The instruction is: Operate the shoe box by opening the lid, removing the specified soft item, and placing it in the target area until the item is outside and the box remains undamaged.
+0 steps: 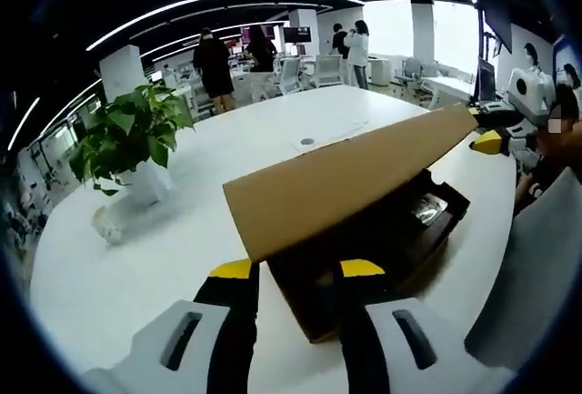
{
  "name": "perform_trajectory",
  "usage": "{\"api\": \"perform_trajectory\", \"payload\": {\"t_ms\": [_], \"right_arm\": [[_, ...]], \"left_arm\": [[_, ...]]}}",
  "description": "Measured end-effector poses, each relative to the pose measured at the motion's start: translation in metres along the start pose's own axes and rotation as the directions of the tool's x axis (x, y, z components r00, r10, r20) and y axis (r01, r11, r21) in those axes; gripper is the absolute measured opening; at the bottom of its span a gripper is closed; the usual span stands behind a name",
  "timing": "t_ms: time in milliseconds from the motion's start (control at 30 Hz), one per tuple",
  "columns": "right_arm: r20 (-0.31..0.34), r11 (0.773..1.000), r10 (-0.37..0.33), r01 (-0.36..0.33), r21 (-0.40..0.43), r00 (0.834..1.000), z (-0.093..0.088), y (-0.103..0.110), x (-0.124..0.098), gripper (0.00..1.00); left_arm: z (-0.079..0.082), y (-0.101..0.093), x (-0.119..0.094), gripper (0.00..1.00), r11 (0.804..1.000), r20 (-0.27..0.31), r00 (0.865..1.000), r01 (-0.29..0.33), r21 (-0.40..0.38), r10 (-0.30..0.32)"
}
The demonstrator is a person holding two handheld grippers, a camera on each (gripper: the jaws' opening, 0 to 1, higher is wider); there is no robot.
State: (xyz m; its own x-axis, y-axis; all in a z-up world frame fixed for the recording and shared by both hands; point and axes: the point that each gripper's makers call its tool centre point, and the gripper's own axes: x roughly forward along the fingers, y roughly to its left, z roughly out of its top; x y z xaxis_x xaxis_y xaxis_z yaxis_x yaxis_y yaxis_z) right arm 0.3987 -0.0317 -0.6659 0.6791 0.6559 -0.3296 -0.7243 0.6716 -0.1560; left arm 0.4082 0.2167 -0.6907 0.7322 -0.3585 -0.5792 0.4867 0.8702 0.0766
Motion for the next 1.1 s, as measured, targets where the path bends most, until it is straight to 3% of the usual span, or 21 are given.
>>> {"api": "perform_trajectory", "payload": {"t_ms": [233, 433, 600, 733, 1100], "right_arm": [[0.008, 1.0, -0.018, 0.018, 0.008, 1.0, 0.005, -0.008, 0.003, 0.2], [0.011, 0.999, -0.052, 0.051, 0.015, 0.999, 0.009, -0.022, 0.005, 0.1], [0.016, 0.998, -0.06, 0.06, 0.02, 0.998, 0.011, -0.027, 0.007, 0.09], [0.022, 0.997, -0.068, 0.068, 0.027, 0.997, 0.013, -0.028, 0.007, 0.08], [0.03, 0.995, -0.089, 0.087, 0.05, 0.996, 0.017, -0.036, 0.01, 0.07]], "left_arm": [[0.007, 0.006, 0.001, 0.25, 1.0, 0.021, 0.999, -0.026, -0.002, 0.026], [0.014, 0.012, 0.002, 0.21, 0.998, 0.037, 0.998, -0.054, -0.009, 0.055], [0.012, 0.013, 0.006, 0.19, 0.998, 0.032, 0.998, -0.055, -0.009, 0.056], [0.014, 0.006, 0.013, 0.09, 1.0, 0.037, 0.999, -0.028, -0.005, 0.028], [0.004, 0.011, 0.021, 0.12, 0.998, 0.001, 0.999, -0.051, -0.022, 0.051]]}}
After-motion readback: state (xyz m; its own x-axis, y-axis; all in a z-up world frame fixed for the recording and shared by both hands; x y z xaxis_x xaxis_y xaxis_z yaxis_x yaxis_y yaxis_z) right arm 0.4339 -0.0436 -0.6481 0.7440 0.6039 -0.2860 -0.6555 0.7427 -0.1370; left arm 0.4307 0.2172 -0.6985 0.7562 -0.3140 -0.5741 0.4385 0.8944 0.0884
